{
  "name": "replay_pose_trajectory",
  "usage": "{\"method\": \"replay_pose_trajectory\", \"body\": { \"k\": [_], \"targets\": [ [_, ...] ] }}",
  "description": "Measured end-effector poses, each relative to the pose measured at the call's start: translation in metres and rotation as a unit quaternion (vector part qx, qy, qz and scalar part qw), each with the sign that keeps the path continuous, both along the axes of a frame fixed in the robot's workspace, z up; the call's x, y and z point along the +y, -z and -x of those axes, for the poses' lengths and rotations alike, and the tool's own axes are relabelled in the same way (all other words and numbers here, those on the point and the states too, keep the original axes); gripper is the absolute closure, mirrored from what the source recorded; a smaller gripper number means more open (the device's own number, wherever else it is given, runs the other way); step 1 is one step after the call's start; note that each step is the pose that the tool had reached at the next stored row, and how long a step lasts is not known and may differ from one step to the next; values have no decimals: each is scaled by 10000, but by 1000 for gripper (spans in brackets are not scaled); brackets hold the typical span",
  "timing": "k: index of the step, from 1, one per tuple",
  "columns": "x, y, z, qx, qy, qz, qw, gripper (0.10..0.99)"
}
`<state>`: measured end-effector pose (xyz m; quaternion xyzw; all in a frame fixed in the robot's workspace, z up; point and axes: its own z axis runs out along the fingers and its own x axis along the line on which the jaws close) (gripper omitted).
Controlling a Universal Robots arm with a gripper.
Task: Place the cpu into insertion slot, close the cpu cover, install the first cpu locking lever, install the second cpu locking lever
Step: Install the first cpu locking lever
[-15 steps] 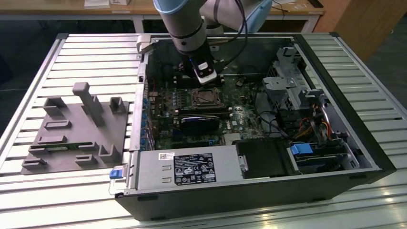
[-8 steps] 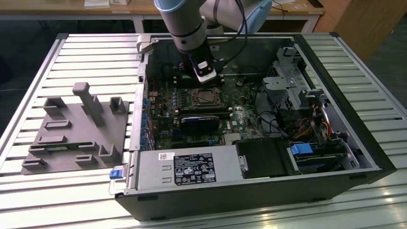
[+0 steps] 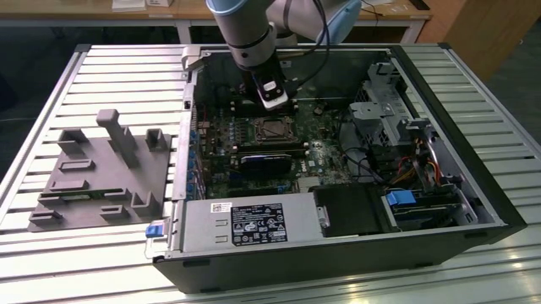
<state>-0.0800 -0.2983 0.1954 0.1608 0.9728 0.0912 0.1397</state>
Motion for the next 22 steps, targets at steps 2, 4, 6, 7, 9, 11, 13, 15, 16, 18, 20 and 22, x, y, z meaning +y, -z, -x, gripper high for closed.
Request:
{"method": "replay_pose_trajectory", "body": {
  "k": [2,4,6,7,9,11,13,15,16,18,20,22],
  "targets": [
    [1,5,-3,0,25,15,10000,984],
    [2,11,-6,1,47,28,10000,984],
    [3,19,-8,1,69,39,10000,984],
    [3,22,-9,1,78,45,10000,984],
    [4,30,-12,1,98,56,9999,984],
    [4,37,-15,1,118,68,9999,984],
    [5,48,-20,0,147,82,9999,984],
    [6,52,-22,0,157,87,9998,984],
    [6,52,-22,0,158,89,9998,984],
    [5,51,-22,0,159,89,9998,984],
    [5,51,-21,1,160,89,9998,984],
    [5,50,-21,2,160,56,9999,984]
  ]
}}
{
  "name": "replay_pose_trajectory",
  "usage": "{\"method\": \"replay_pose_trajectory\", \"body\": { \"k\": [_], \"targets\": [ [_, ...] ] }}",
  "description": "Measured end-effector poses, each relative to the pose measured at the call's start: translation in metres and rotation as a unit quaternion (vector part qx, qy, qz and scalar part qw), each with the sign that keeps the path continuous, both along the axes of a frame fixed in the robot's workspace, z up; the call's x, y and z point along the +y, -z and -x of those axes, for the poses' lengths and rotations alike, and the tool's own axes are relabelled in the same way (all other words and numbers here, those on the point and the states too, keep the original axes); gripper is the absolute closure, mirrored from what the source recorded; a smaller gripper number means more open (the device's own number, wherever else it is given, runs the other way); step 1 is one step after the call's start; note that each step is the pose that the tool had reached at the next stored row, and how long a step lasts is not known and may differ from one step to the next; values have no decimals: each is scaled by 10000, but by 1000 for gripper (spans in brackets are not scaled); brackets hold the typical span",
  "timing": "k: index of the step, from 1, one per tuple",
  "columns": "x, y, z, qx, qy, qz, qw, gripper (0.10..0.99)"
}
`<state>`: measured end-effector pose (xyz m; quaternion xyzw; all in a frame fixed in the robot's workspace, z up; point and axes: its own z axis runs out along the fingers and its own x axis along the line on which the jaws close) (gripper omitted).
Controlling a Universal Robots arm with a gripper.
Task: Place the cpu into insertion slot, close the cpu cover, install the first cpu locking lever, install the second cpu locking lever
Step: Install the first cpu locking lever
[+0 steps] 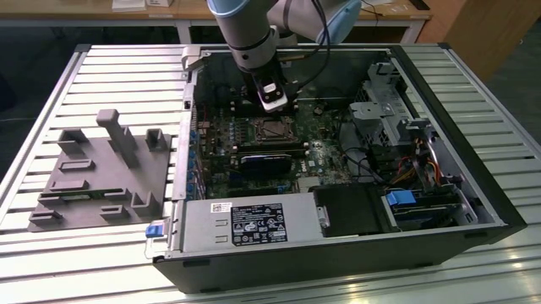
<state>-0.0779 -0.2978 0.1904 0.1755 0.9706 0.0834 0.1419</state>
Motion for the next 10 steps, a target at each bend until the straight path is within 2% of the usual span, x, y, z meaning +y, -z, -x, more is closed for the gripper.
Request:
{"method": "replay_pose_trajectory", "body": {
  "k": [1,10],
  "targets": [
    [1,1,0,0,0,-16,10000,984],
    [1,-42,-1,-1,-1,-18,10000,984]
  ]
}}
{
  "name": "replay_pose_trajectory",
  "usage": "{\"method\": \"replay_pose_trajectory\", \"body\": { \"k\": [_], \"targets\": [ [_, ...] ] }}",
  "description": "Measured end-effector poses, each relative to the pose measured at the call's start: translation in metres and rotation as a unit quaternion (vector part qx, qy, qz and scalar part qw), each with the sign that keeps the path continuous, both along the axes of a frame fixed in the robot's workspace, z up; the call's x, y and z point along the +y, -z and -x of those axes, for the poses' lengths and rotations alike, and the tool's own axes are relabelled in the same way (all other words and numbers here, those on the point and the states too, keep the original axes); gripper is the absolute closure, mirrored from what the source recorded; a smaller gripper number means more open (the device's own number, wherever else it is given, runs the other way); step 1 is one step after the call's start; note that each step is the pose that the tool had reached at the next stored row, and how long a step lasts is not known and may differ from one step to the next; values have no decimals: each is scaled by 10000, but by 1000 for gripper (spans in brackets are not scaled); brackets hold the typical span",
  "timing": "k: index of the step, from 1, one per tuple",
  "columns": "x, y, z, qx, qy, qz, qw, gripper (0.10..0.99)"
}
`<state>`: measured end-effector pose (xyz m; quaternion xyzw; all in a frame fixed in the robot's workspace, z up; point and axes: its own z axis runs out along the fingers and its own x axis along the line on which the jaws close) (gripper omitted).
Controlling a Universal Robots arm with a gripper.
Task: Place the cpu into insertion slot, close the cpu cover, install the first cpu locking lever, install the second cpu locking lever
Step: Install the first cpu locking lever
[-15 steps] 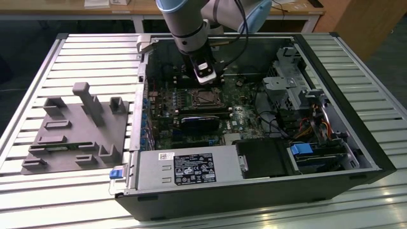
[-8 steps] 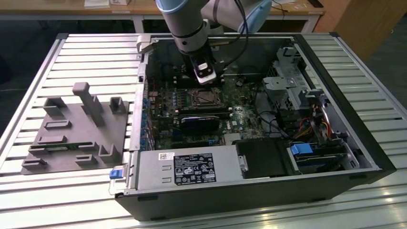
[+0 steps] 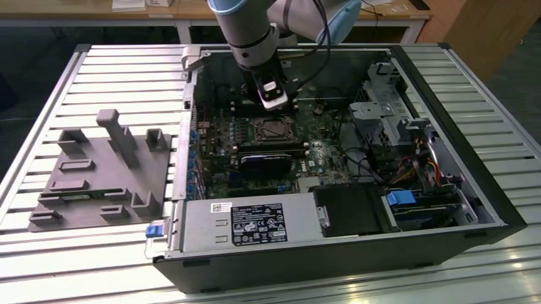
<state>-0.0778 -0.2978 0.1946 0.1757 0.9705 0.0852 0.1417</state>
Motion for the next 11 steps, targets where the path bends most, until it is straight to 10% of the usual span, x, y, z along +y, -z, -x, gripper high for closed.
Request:
{"method": "replay_pose_trajectory", "body": {
  "k": [11],
  "targets": [
    [0,23,-18,2,0,1,10000,984]
  ]
}}
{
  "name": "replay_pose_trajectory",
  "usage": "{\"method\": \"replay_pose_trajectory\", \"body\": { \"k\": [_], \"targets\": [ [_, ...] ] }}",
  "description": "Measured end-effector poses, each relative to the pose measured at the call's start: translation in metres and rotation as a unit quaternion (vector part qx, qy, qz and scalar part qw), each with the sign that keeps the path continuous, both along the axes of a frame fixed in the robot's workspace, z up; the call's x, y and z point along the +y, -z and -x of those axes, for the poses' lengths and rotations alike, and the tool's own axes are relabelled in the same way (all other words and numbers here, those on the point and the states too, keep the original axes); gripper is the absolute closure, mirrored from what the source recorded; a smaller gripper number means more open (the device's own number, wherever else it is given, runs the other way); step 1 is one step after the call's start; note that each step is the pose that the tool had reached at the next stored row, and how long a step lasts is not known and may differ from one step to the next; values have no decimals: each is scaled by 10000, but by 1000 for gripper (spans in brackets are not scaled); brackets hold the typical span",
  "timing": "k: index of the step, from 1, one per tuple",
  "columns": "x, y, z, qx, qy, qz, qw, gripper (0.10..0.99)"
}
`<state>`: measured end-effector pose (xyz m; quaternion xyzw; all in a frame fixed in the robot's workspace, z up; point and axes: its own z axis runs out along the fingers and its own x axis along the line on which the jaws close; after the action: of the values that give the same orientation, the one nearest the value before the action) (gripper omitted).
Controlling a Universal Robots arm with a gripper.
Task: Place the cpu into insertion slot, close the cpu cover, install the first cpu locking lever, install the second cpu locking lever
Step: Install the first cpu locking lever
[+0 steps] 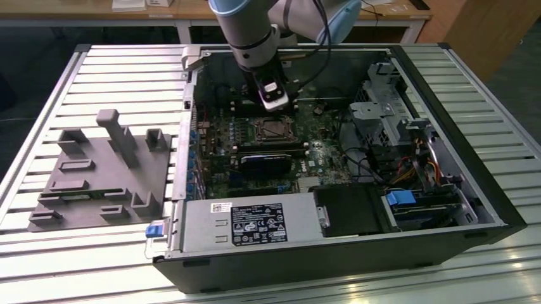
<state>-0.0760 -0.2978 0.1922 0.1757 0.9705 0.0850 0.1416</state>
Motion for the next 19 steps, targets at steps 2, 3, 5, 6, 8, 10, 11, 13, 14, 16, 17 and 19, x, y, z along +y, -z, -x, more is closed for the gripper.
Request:
{"method": "replay_pose_trajectory", "body": {
  "k": [2,3,5,6,8,10,11,13,14,16,17,19],
  "targets": [
    [0,5,-6,0,0,0,10000,984],
    [0,8,-9,0,0,0,10000,984],
    [0,12,-17,-1,0,-1,10000,984],
    [-1,12,-19,-1,0,0,10000,984],
    [-3,12,-19,-1,0,-1,10000,984],
    [-6,12,-20,-1,0,-1,10000,984],
    [-7,9,-19,0,0,0,10000,984],
    [-7,-7,-19,-1,0,-2,10000,984],
    [-7,-22,-20,-1,0,-4,10000,984],
    [-7,-55,-20,-1,0,-9,10000,984],
    [-7,-67,-20,-1,0,-11,10000,984],
    [-7,-76,-20,-1,0,-18,10000,984]
  ]
}}
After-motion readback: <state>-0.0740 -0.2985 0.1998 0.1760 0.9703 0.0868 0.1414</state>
